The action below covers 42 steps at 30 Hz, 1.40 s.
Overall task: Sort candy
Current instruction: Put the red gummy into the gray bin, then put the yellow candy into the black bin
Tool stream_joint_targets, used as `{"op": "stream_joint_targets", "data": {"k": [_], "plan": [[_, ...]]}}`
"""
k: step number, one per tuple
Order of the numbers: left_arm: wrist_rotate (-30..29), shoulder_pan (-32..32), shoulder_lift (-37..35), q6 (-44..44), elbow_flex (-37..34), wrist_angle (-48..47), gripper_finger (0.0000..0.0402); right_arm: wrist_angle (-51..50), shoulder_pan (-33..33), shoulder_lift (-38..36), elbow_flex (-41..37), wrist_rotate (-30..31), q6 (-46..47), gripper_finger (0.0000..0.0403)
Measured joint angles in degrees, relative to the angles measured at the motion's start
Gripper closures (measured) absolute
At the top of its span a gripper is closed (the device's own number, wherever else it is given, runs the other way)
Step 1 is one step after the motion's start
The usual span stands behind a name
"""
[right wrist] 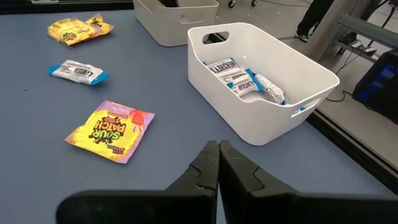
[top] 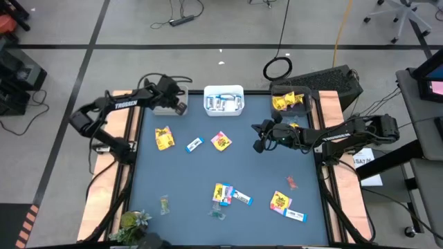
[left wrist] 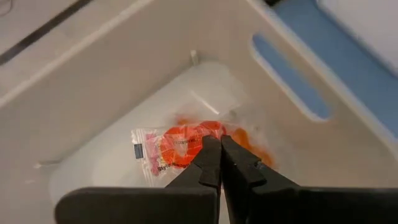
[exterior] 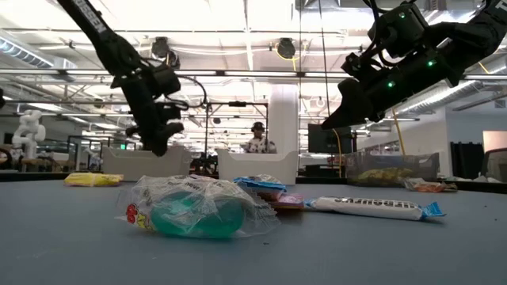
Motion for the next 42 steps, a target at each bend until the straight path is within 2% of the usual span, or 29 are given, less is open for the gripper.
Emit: {"op": "stream_joint_targets", "data": {"k": [7,14,25,34,38,42], "plan": [[-0.02,-0.47,2.61,4.24,0.00,2.68,0.0392,-0.03,0.00,0.00,0.00,0.01,0.03,0.0403],[-0.30,-2.23,2.61,7.32,0.02,4.90,0.0364,-0.05,0.00,0.00,0.00,-0.02,0.04,0.0403],[-9.27,-2.47,1.77,8.63,0.02,3.55,0.0301,-0.12,0.00,0.00,0.00,-0.07,0.07,0.0403],[-12.00,-3.08,-7.77,8.86,0.08,1.02,0.0295,-0.18,0.02,0.00,0.00,-0.13,0.02,0.0403],[-10.91,-5.60,-13.30,10.22,0.09,-5.25,0.0295,-0.36,0.00,0.01,0.00,-0.15,-0.03,0.0403],[-8.45,-11.11,-17.78,7.42,0.09,-13.21,0.0295,-0.36,0.02,0.02,0.00,-0.17,-0.07,0.0403]]}}
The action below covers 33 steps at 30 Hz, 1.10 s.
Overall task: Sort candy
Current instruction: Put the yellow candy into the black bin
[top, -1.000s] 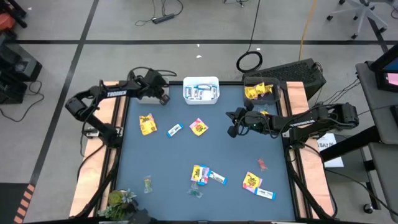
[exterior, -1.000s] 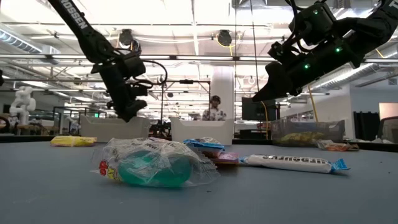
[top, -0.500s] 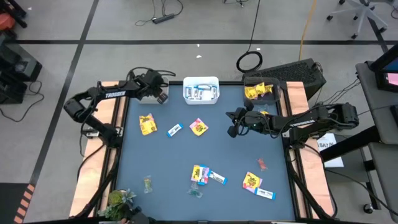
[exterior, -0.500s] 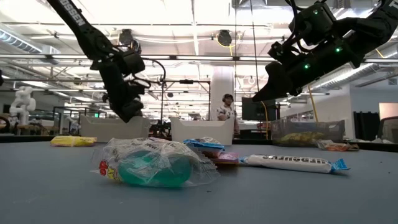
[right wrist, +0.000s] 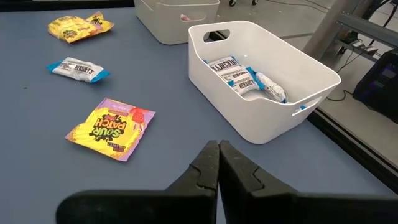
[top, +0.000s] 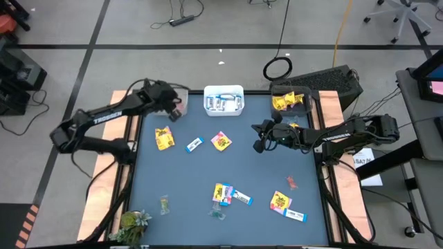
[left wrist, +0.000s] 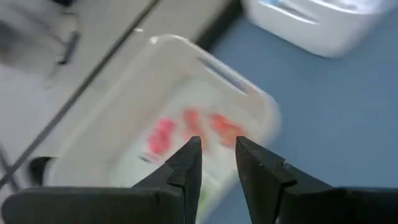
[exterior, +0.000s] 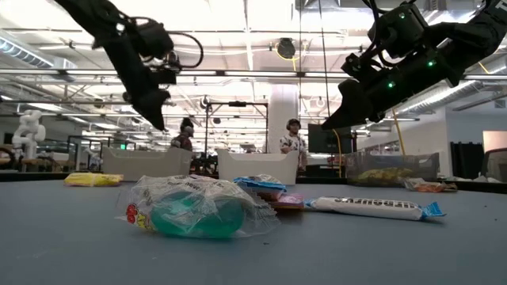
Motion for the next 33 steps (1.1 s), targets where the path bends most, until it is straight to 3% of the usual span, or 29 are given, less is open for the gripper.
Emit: {"op": "stream_joint_targets", "data": {"k": [4,12,28,33], "plan": [[1.21,-7.49,-1.97,-3.63,0.00,-8.08,0.0295,-0.02,0.00,0.00,0.00,-0.04,-0.02,0.0403],[5.47,-18.53,-0.09,-5.10,0.00,-14.49,0.0295,-0.04,0.00,0.00,0.00,-0.04,-0.02,0.0403],[5.55,-21.93,16.97,-2.51,-0.02,-20.95,0.0295,-0.11,-0.02,0.00,0.00,-0.02,0.08,0.0403],[5.57,-21.95,19.34,-1.92,-0.02,-24.39,0.0273,-0.13,-0.02,0.00,0.00,-0.02,0.04,0.0403]]}}
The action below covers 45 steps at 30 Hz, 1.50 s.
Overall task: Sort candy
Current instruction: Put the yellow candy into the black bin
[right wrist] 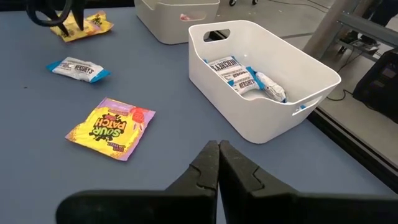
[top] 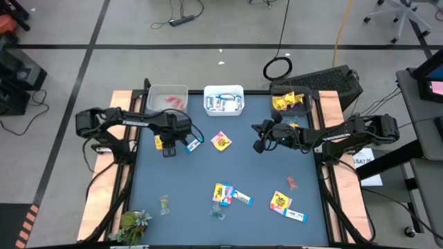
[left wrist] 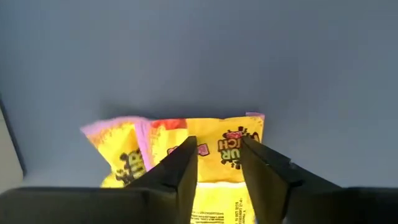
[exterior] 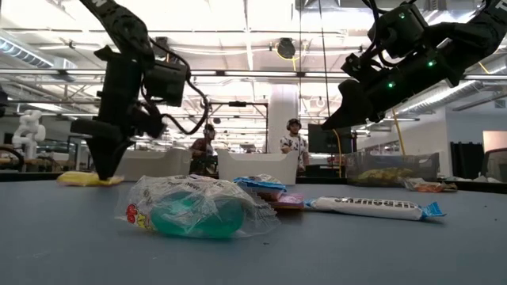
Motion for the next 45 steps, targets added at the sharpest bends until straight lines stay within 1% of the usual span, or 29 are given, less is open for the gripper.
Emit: {"op": "stream_joint_targets", "data": {"k": [7,9,11,14,17,27,28,34,36,38,41,45], "plan": [[0.00,0.00,0.49,0.09,0.00,-0.28,0.0207,0.00,0.00,0.00,0.00,0.02,-0.02,0.0403],[0.00,0.00,0.49,0.05,0.00,-0.28,0.0200,-0.02,0.02,0.00,0.00,0.02,-0.02,0.0403],[0.00,0.00,0.49,-0.03,0.00,-0.28,0.0203,-0.02,0.00,0.00,0.00,0.02,-0.02,0.0403],[0.00,0.00,0.49,-0.03,0.00,-0.28,0.0220,-0.02,0.02,0.00,0.00,0.02,-0.02,0.0403],[0.00,0.00,0.49,0.09,0.00,-0.26,0.0250,-0.02,0.01,0.00,0.00,0.02,-0.04,0.0403],[0.00,-0.04,0.49,4.43,0.12,-0.21,0.0388,-0.02,0.02,0.00,0.00,0.02,-0.07,0.0403],[0.00,-0.04,0.49,4.44,0.39,-0.24,0.0394,-0.02,0.00,0.00,0.00,0.02,-0.07,0.0403],[0.53,-1.59,0.45,4.83,2.39,-0.59,0.0398,-0.02,0.00,0.00,0.00,0.02,-0.07,0.0403],[1.28,-2.51,0.45,2.75,2.56,-0.69,0.0395,-0.02,0.00,0.00,0.00,0.02,-0.07,0.0403],[1.36,-3.72,0.45,0.16,2.56,-1.06,0.0381,-0.02,0.00,0.00,0.00,0.02,-0.07,0.0403],[0.64,-5.83,0.45,-3.17,2.56,-1.90,0.0342,-0.04,0.00,0.00,0.00,0.02,-0.07,0.0403],[-4.70,-8.72,0.45,-3.42,2.56,-1.84,0.0279,-0.04,0.00,0.00,0.00,0.02,-0.07,0.0403]]}}
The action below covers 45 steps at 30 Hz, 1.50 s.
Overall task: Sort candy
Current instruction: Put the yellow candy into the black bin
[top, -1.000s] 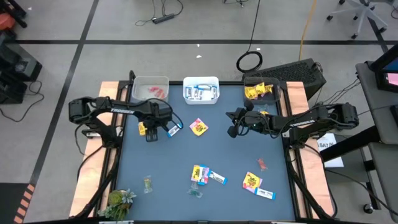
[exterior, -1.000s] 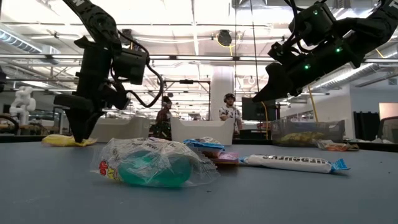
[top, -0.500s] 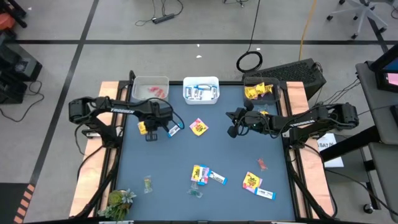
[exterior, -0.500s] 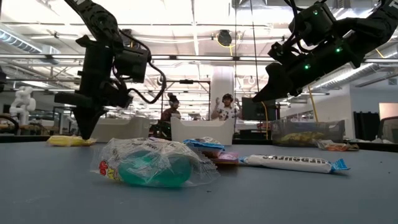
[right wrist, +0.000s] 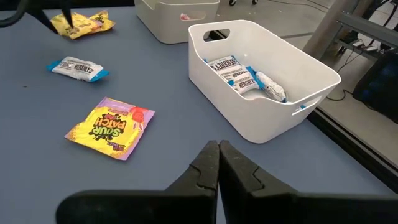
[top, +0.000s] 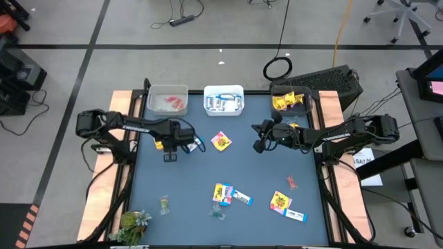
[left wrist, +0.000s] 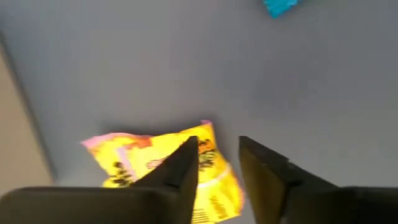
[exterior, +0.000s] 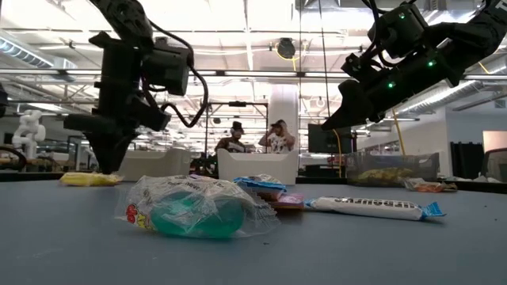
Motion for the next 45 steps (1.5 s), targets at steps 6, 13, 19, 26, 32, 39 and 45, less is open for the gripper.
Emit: {"op": "stream_joint_targets", "data": {"k": [6,13,19,26,32,39,45], "plan": [[-3.18,-1.03,0.00,3.38,-2.27,1.08,0.0221,0.00,0.00,0.00,0.00,0.00,0.04,0.0403],[-2.98,-0.82,0.00,3.25,-3.58,2.56,0.0218,0.00,0.00,0.00,0.00,0.00,0.08,0.0403],[-3.22,1.78,0.55,1.80,-3.58,3.85,0.0224,-0.02,0.00,0.00,0.00,0.00,0.11,0.0403],[-2.98,3.15,5.06,2.36,-3.26,2.82,0.0262,-0.02,0.00,0.00,0.00,0.00,0.13,0.0403],[-3.76,2.98,5.51,3.79,-2.25,2.20,0.0313,-0.02,0.01,0.00,0.00,0.00,0.09,0.0403],[-5.12,2.72,2.57,3.85,0.71,1.76,0.0395,-0.36,0.00,0.00,0.02,0.00,0.03,0.0403],[-1.99,2.73,-3.83,2.49,1.84,7.21,0.0398,-0.60,0.02,0.00,0.02,-0.02,0.04,0.0403]]}}
